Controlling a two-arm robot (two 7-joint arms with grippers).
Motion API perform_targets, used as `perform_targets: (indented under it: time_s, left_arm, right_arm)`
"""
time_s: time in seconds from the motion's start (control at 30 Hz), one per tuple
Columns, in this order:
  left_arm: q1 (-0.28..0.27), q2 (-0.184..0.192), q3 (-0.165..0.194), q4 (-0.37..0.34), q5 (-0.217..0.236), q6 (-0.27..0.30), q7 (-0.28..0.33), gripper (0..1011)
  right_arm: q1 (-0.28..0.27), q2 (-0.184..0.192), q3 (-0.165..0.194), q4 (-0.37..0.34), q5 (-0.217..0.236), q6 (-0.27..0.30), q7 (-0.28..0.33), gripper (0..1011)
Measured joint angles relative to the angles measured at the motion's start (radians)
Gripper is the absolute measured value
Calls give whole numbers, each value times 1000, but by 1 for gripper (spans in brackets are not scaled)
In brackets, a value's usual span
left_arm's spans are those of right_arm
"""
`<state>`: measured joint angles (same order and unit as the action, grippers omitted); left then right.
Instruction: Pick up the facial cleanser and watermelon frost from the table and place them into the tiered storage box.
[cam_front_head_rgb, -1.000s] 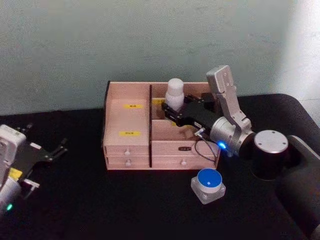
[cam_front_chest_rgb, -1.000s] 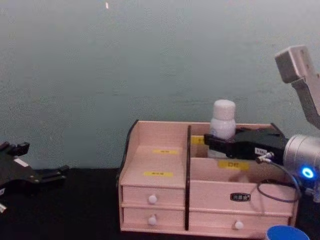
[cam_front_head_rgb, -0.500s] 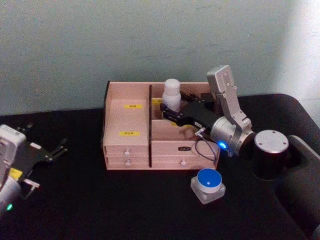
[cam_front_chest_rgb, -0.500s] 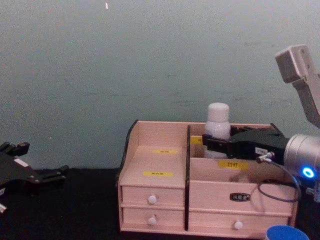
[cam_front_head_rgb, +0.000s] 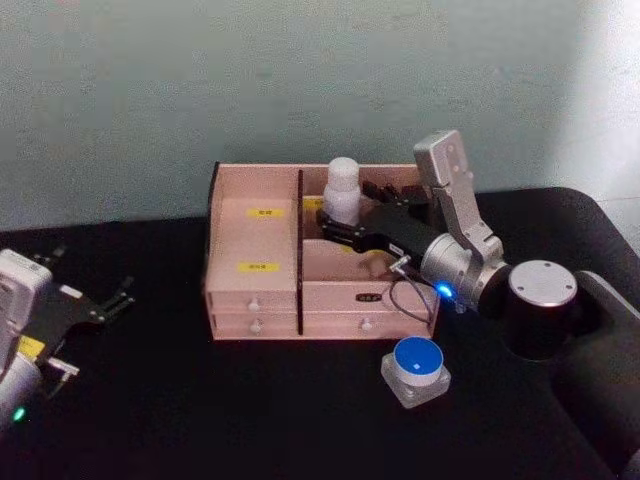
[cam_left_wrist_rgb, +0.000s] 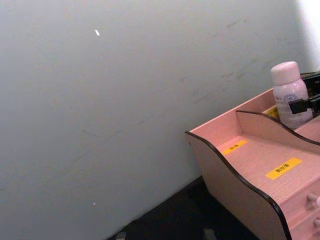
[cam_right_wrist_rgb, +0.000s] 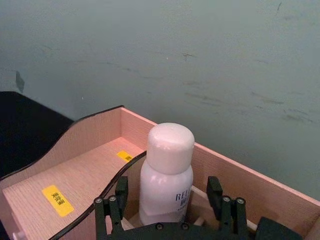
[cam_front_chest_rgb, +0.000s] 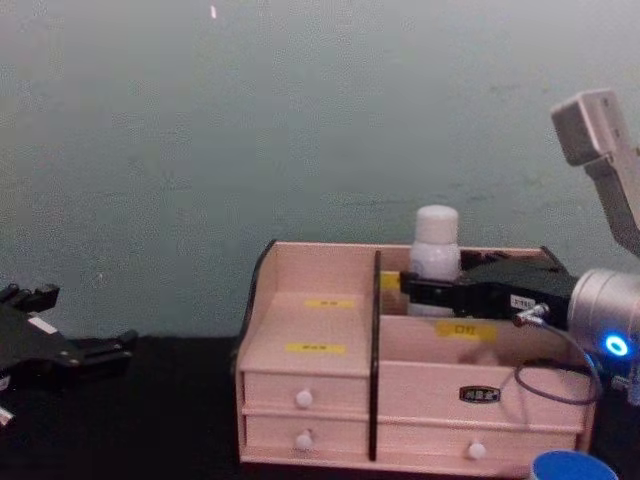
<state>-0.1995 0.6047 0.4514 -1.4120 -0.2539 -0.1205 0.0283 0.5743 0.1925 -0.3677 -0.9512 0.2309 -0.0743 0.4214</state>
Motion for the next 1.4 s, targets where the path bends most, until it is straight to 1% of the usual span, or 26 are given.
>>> perform_targets:
  time_s: [0.1,0.23,0.43,0.47,0.57,0.6,0.63,0.67,0.73,0.77,0.83,0.87,0.9,0.93,1.0,1.03,1.13,1.17,1.23,1.27,1.3,1.4]
  left_arm:
    - [0,0,0,0,0,0,0,1001]
    - [0,0,0,0,0,0,0,1001]
    - [0,0,0,0,0,0,0,1001]
    - [0,0,0,0,0,0,0,1001]
    - [0,0,0,0,0,0,0,1001]
    - [0,0,0,0,0,0,0,1001]
    - [0,0,0,0,0,0,0,1001]
    - [0,0,0,0,0,0,0,1001]
    - [0,0,0,0,0,0,0,1001]
    - [0,0,0,0,0,0,0,1001]
    - [0,0,0,0,0,0,0,1001]
    - [0,0,0,0,0,0,0,1001]
    - [0,0,0,0,0,0,0,1001]
    - [0,0,0,0,0,0,0,1001]
    - [0,0,0,0,0,0,0,1001]
    - [0,0,0,0,0,0,0,1001]
    - [0,0,0,0,0,0,0,1001]
    - [0,0,0,0,0,0,0,1001]
    - [0,0,0,0,0,0,0,1001]
    - [0,0,0,0,0,0,0,1001]
    - [0,0,0,0,0,0,0,1001]
    - [0,0,0,0,0,0,0,1001]
  right_arm:
    - [-2,1,0,-4,0,-2,0,1000]
    - [-15,9,3,-32,-2,-13,2,1000]
    - [-57,37,14,-118,3,-14,16,1000]
    - [-75,51,18,-150,9,-11,23,1000]
    - [-105,76,24,-204,21,-4,38,1000]
    - [-127,95,29,-240,33,0,51,1000]
    - [-135,103,31,-254,38,2,57,1000]
    - [-159,125,37,-291,53,6,72,1000]
    - [-185,149,45,-327,71,11,89,1000]
    - [-214,175,53,-365,89,14,104,1000]
    - [-238,197,59,-395,105,18,118,1000]
    - [-265,221,65,-427,120,22,131,1000]
    - [-277,233,67,-441,126,25,136,1000]
    - [-302,256,71,-470,137,32,144,1000]
    - [-323,275,74,-492,146,38,150,1000]
    - [-347,297,77,-516,153,43,156,1000]
    - [-380,331,81,-551,164,52,165,1000]
    - [-400,353,84,-570,171,60,169,1000]
    - [-418,372,86,-589,178,68,173,1000]
    - [-434,388,86,-602,183,75,177,1000]
    - [-434,388,86,-602,183,75,177,1000]
    - [-462,422,83,-621,197,92,186,1000]
